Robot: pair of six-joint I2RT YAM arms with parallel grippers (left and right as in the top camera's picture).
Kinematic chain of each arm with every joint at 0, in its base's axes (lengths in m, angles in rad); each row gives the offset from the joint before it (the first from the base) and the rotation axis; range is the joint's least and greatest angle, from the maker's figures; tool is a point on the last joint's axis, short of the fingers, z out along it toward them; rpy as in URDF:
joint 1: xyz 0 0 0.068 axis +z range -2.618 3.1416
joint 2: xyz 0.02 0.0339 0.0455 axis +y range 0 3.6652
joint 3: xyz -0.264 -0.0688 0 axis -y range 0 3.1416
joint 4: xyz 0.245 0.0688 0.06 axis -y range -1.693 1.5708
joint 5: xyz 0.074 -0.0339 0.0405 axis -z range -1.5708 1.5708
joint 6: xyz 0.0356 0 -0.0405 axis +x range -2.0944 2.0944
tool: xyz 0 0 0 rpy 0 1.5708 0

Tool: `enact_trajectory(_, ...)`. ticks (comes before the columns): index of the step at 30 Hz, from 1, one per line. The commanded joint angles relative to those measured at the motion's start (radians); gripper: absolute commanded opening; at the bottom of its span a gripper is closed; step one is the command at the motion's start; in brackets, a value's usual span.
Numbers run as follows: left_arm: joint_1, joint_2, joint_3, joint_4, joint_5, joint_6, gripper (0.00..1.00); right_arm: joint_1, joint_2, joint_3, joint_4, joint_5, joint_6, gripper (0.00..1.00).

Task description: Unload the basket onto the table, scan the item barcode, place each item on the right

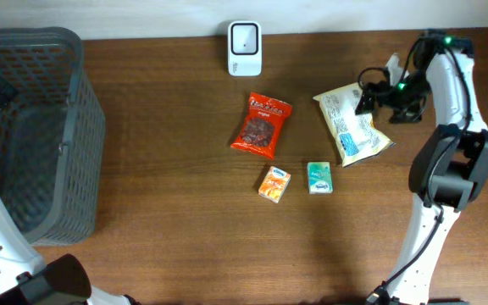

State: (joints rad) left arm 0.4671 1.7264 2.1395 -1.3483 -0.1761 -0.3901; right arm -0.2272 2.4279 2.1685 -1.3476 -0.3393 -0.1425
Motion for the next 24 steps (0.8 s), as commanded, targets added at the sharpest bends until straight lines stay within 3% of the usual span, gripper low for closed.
enact_trajectory(1,0.003,0.001,0.004,0.0,-0.003,-0.01,0.99,0.019,0.003,-0.118,0.09,-0.024,-0.018,0.99)
enact_trajectory(3,0.003,0.001,0.004,0.0,-0.003,-0.01,0.99,0.019,0.003,-0.189,0.144,-0.024,-0.018,0.93)
enact_trajectory(4,0.003,0.001,0.004,0.0,-0.003,-0.01,0.99,0.019,0.003,-0.198,0.142,-0.024,-0.018,0.58)
enact_trajectory(6,0.003,0.001,0.004,0.0,-0.003,-0.01,0.99,0.019,0.002,-0.198,0.13,-0.043,0.001,0.18)
enact_trajectory(7,0.003,0.001,0.004,0.0,-0.003,-0.01,0.99,0.019,0.002,-0.198,0.115,-0.09,0.001,0.04)
enact_trajectory(10,0.003,0.001,0.004,0.0,-0.003,-0.01,0.99,0.019,0.002,-0.184,0.085,-0.237,0.002,0.04)
enact_trajectory(12,0.003,0.001,0.004,0.0,-0.003,-0.01,0.99,0.016,-0.027,-0.143,0.063,-0.225,0.049,0.04)
enact_trajectory(14,0.003,0.001,0.004,0.0,-0.003,-0.01,0.99,0.024,-0.085,-0.1,0.053,-0.028,0.175,0.04)
enact_trajectory(16,0.003,0.001,0.004,0.0,-0.003,-0.01,0.99,0.071,-0.201,-0.082,0.053,0.422,0.406,0.04)
enact_trajectory(19,0.003,0.001,0.004,0.0,-0.003,-0.01,0.99,0.18,-0.251,-0.082,0.014,0.905,0.621,0.04)
enact_trajectory(22,0.003,0.001,0.004,0.0,-0.003,-0.01,0.99,0.335,-0.23,-0.093,-0.013,1.135,0.78,0.04)
enact_trajectory(24,0.003,0.001,0.004,0.0,-0.003,-0.01,0.99,0.425,-0.193,-0.094,0.006,1.235,0.803,0.04)
